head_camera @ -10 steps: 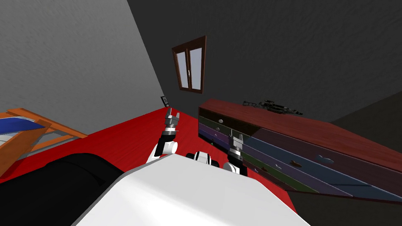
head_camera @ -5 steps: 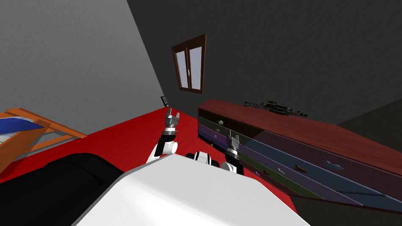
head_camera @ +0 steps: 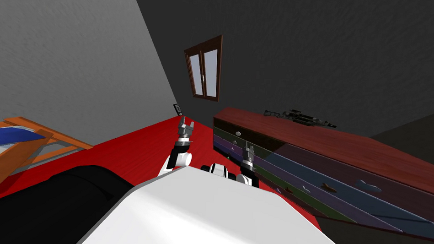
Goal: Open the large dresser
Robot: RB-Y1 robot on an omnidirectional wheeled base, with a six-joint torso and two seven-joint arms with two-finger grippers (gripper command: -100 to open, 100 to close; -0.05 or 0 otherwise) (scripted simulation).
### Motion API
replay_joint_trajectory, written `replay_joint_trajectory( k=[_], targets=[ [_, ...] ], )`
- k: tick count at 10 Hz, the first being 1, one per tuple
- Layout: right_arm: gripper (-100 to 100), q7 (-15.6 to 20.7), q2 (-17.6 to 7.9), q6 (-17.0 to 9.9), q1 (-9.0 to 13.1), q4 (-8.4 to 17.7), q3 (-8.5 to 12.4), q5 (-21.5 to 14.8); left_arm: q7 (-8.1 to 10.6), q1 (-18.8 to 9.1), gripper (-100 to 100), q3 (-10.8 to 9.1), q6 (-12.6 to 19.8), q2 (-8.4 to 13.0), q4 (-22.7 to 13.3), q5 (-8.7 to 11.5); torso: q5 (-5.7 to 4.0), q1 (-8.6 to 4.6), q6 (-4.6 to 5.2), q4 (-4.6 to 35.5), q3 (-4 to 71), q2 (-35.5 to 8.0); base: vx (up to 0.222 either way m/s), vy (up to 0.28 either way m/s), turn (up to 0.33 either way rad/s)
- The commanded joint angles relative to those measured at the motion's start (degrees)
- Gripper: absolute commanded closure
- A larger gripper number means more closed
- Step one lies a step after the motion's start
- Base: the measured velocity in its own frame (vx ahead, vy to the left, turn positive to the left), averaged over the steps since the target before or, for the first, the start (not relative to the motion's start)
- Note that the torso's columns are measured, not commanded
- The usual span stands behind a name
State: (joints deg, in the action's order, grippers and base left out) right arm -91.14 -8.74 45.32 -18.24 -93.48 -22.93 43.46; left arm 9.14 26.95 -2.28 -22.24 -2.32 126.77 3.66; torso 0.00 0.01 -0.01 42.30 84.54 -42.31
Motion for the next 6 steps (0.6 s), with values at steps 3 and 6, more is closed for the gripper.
replay_joint_trajectory(
  k=[3, 6],
  targets=[
    [-100, -7.44, 0.48, 1.67, 2.85, 4.78, -3.02, 3.54, 0.00, 0.00, 0, 0.00, 0.00, 0.00, 0.00, 0.00, 0.00, -0.01, 0.01, -0.02, 0.05, 0.04, 0.061, -0.027, 0.014],
    [-100, -12.17, 0.66, 2.30, 3.95, 6.58, -4.20, 4.83, 0.00, 0.00, 0, 0.00, 0.00, 0.00, 0.00, 0.00, 0.00, 0.01, 0.00, -0.01, 0.02, 0.02, 0.055, -0.022, 0.013]
  ],
)
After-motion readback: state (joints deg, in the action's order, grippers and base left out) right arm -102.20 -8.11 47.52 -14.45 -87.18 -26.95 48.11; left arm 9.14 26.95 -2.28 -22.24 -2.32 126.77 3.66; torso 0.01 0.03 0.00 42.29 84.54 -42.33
